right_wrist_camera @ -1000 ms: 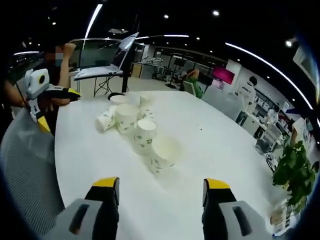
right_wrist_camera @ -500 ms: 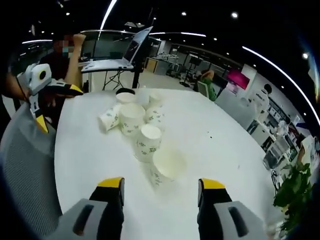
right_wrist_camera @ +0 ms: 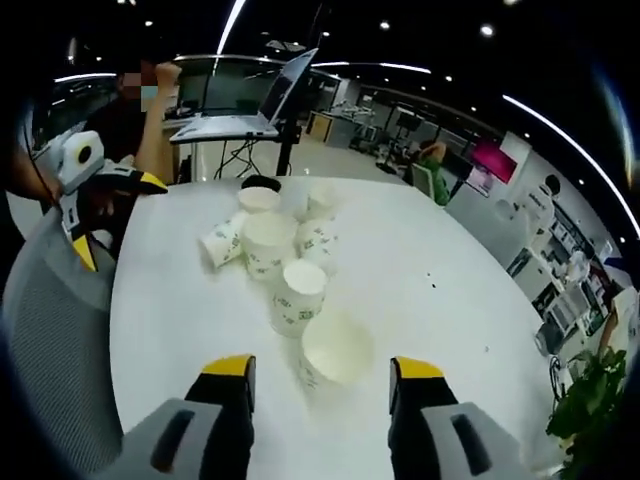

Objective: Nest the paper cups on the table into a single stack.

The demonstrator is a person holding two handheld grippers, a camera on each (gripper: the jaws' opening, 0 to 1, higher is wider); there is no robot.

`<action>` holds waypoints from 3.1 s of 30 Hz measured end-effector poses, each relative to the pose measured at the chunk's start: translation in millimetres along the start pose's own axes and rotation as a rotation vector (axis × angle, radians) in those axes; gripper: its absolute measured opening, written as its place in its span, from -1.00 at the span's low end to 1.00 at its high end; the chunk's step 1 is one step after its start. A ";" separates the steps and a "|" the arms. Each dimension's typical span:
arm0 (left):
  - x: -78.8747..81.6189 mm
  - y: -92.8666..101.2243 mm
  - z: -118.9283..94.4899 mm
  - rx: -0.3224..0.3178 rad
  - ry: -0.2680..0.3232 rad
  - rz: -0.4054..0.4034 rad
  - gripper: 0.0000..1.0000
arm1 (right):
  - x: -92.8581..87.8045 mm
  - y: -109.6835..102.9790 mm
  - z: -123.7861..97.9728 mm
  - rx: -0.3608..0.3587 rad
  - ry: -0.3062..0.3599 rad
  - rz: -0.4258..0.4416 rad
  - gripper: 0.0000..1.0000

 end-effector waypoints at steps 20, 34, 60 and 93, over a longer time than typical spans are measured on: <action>1.7 4.0 0.1 -0.010 -0.015 0.004 0.79 | 2.3 6.0 7.4 0.012 -0.012 0.048 -0.10; -0.5 2.7 0.4 -0.007 -0.026 -0.004 0.76 | 5.2 -3.4 26.7 0.060 0.008 -0.077 -0.20; -7.5 -1.4 1.0 -0.006 -0.044 -0.019 0.67 | -0.9 -9.7 46.7 0.076 -0.007 -0.010 -0.39; -7.6 -2.8 0.8 0.001 -0.041 -0.020 0.67 | -8.8 -21.7 60.1 0.128 -0.024 -0.033 -0.94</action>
Point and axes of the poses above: the point that each gripper's makers call its tool centre point, and the gripper's own axes: z roughly forward along the fingers, y roughly to its right, x roughly out of its top, the point moved 3 cm from there along -z, roughly backward along the fingers, and after that the axes turned 6 degrees about -y, right-handed, at the moved point
